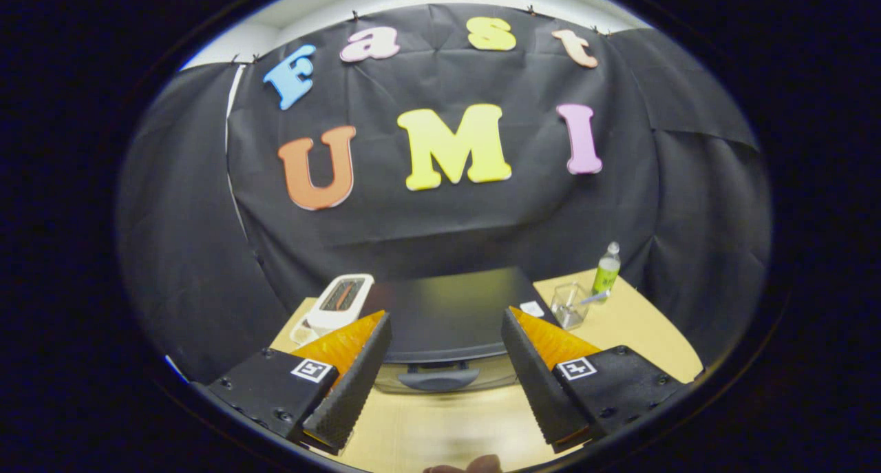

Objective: Open the toaster oven, put the food inside, and close the toaster oven door.

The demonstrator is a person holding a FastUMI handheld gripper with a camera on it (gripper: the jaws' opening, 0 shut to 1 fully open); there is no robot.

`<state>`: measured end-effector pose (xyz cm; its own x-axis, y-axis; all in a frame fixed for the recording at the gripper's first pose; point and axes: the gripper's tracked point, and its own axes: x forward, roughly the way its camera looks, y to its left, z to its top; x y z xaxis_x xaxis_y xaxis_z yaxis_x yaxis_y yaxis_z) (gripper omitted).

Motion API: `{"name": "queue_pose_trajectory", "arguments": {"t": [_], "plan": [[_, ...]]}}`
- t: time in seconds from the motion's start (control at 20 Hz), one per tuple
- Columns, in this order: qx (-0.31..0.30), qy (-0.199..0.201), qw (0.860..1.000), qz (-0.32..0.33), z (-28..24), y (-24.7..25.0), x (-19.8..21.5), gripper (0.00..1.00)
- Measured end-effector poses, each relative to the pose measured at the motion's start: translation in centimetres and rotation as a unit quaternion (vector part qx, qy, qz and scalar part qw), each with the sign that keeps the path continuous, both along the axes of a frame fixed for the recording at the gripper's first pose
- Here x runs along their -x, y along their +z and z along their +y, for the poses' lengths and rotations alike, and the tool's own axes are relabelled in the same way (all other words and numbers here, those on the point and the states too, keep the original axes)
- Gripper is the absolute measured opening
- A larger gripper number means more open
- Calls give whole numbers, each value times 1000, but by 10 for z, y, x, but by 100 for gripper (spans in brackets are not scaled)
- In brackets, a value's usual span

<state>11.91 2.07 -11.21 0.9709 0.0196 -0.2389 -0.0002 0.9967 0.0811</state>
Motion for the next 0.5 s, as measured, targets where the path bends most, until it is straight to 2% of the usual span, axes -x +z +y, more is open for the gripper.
{"name": "queue_pose_trajectory", "arguments": {"t": [0.25,0.5], "plan": [[31,4,995,-94,2,88,32,100],[28,15,988,-151,10,138,70,100]]}}
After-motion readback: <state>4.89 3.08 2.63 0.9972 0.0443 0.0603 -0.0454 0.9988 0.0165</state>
